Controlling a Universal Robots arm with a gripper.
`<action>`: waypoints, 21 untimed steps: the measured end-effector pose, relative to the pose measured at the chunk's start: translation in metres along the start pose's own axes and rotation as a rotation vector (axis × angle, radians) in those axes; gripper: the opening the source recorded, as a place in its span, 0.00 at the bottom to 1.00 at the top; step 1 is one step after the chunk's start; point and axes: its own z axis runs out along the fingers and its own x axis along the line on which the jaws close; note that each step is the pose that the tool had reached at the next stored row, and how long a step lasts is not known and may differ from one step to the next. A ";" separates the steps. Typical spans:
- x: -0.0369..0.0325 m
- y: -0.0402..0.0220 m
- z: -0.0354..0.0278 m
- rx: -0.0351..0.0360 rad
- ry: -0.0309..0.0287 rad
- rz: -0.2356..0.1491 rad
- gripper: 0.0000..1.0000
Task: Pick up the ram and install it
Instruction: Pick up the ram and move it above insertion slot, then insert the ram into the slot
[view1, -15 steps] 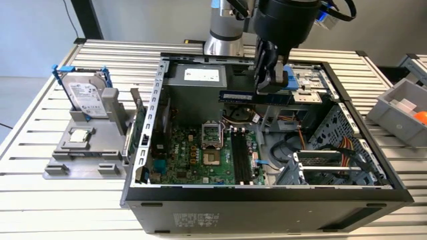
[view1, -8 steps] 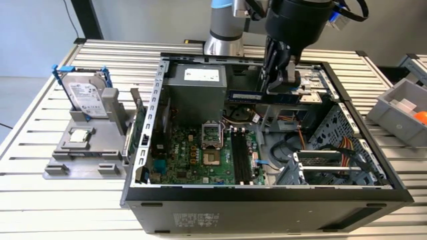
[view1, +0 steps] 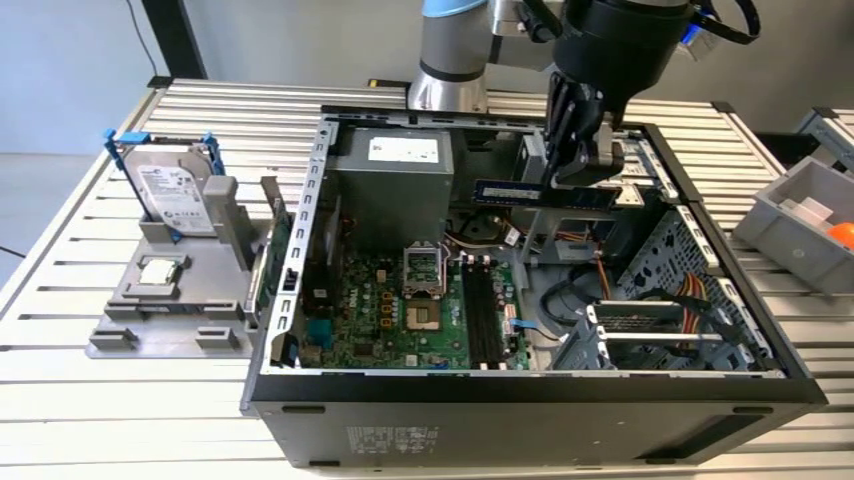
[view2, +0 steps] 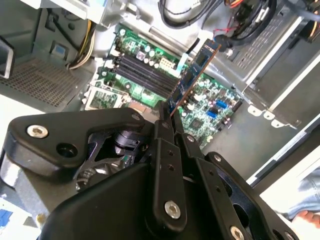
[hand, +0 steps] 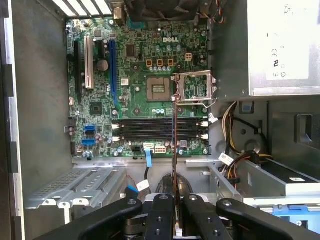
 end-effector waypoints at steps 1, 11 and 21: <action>0.0000 0.0000 0.0000 0.0000 -0.0001 0.000 0.00; 0.0003 -0.0001 0.0000 -0.0001 0.0003 0.006 0.00; 0.0003 0.0000 0.0000 -0.0008 -0.0006 0.055 0.00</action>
